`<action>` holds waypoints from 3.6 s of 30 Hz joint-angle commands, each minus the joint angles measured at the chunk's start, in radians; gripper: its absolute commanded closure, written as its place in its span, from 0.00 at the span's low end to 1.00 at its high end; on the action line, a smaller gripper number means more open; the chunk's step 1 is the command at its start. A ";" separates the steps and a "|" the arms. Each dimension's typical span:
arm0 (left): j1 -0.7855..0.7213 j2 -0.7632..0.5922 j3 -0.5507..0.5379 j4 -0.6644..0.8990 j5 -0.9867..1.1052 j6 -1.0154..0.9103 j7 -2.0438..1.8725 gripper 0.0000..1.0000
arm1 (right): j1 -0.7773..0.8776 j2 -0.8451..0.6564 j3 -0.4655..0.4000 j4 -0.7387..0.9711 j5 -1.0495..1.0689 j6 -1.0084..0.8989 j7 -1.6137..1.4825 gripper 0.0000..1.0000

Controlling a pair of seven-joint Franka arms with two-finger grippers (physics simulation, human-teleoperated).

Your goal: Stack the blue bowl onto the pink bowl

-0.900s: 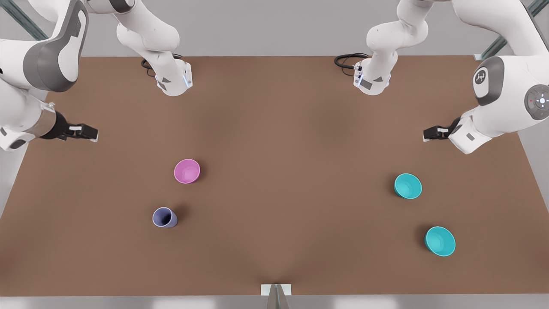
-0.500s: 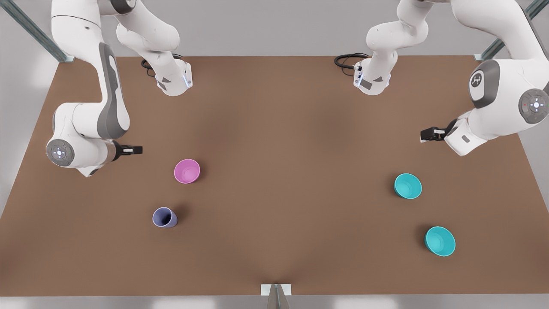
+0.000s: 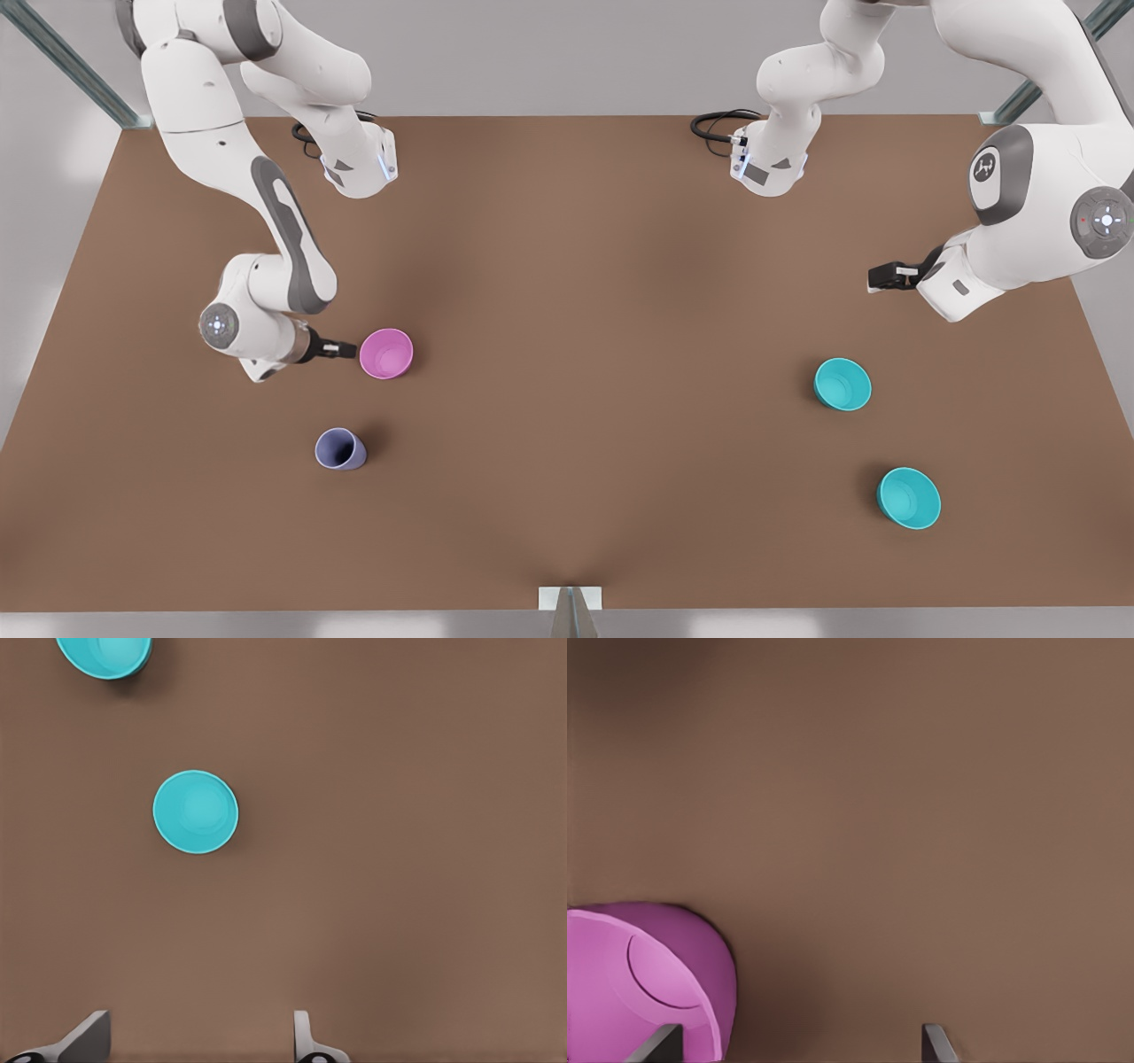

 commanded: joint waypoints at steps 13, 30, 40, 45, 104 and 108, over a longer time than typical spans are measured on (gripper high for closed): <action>-0.001 0.005 -0.001 -0.003 0.001 -0.005 0.004 0.00 | 0.074 0.087 0.000 -0.005 0.119 0.103 0.007 0.46; 0.001 0.022 -0.001 -0.003 0.001 -0.026 0.002 0.00 | 0.464 0.303 0.143 0.628 0.334 0.078 0.966 0.79; 0.091 0.287 0.010 0.099 -0.003 0.167 -0.023 0.00 | 0.731 0.598 0.006 0.823 0.202 0.282 1.161 0.79; -0.036 0.422 0.261 -0.067 -0.150 0.553 0.209 0.00 | 0.731 0.595 0.006 0.845 0.205 0.277 1.159 0.00; -0.634 0.605 0.106 0.146 -0.187 0.607 -0.836 0.79 | -0.010 -0.195 -0.018 0.609 -0.251 -0.663 -0.196 0.00; -0.638 0.619 0.105 0.135 -0.187 0.606 -0.836 0.79 | -0.010 -0.195 -0.018 0.609 -0.251 -0.663 -0.196 0.00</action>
